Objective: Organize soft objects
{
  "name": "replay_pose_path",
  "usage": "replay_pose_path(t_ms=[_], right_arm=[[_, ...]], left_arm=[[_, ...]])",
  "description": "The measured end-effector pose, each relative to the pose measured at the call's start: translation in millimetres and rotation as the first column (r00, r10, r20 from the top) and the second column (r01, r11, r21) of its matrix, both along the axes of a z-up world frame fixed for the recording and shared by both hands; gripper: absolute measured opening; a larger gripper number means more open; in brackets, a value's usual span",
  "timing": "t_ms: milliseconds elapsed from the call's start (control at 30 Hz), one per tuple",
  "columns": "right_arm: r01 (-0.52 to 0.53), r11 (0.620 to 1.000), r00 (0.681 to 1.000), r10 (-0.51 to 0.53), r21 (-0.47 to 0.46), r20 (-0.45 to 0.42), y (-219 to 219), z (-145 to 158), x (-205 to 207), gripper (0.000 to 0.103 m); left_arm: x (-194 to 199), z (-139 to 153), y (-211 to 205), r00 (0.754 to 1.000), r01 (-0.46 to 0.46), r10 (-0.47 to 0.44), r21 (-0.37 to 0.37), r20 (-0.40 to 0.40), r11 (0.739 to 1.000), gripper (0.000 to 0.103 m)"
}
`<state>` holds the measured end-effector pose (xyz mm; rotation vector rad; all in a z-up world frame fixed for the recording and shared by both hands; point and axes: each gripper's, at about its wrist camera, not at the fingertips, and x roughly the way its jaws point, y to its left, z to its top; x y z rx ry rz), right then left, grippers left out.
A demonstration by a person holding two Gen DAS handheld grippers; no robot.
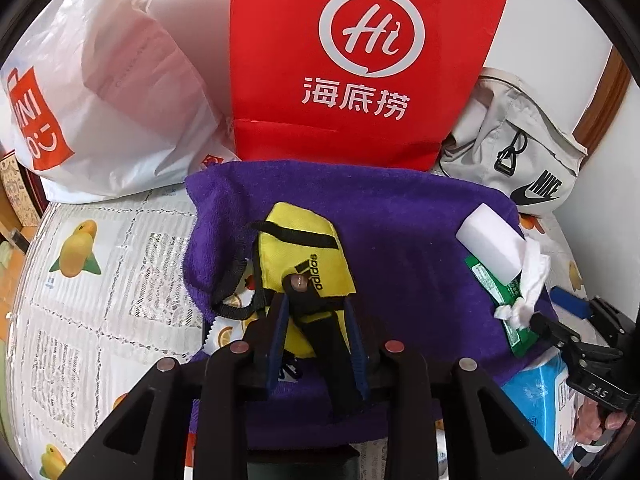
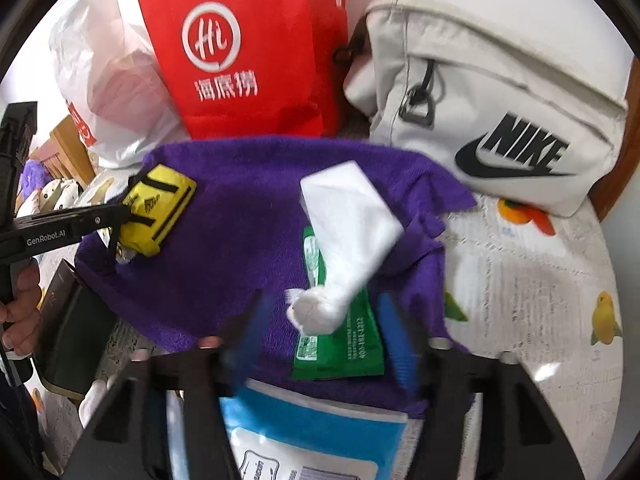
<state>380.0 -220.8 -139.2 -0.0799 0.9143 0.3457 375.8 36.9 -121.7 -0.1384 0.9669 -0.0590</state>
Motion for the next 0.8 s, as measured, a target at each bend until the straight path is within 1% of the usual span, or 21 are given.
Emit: replay_pose_path(t_ms=[33,100,233,333,533,600,700,800], right_arm=[[0.003,1.000,1.000,-0.003,-0.002,0.014,-1.0,2.7,-1.7,0.070],[0.010,1.000,0.999,-0.010,-0.002,0.032,-3.7,8.0,-5.4,0.071],[0.033,0.999,0.999,-0.034,0.016,0.035,-9.4,16.3,-14.1,0.071],[0.049,0.998,0.996,-0.052,0.040,0.067,-15.2,27.5,-29.5,0.071],[0.056,0.994,0.989,-0.068,0.092,0.129,-22.1,53.1,-75.6,0.071],[0.057,0.993,0.987,-0.071,0.101,0.146,-23.0,60.4,-95.6,0.071],[0.048,0.991,0.988,-0.065,0.121,0.140,-22.2,65.0,-124.2,0.071],[0.042,0.990,0.990,-0.060,0.136,0.130,-20.3,64.7,-149.4,0.071]], left_arm=[[-1.4,1.0,0.6,1.000,-0.002,0.002,0.002,0.000,1.000,0.032],[-5.8,3.9,1.6,1.000,-0.009,0.009,0.012,0.003,1.000,0.038],[-18.6,14.2,6.9,1.000,-0.024,0.024,0.013,0.016,1.000,0.039],[-31.7,24.7,10.7,0.999,-0.037,0.036,0.018,0.041,0.999,0.041],[-71.7,45.8,24.0,0.994,-0.065,0.063,0.015,0.094,0.998,0.041],[-86.0,50.3,28.6,0.993,-0.075,0.074,0.015,0.095,0.997,0.041],[-109.9,55.4,32.7,0.993,-0.072,0.071,0.000,0.099,0.997,0.042],[-134.0,56.5,31.7,0.993,-0.071,0.070,0.006,0.099,0.997,0.045]])
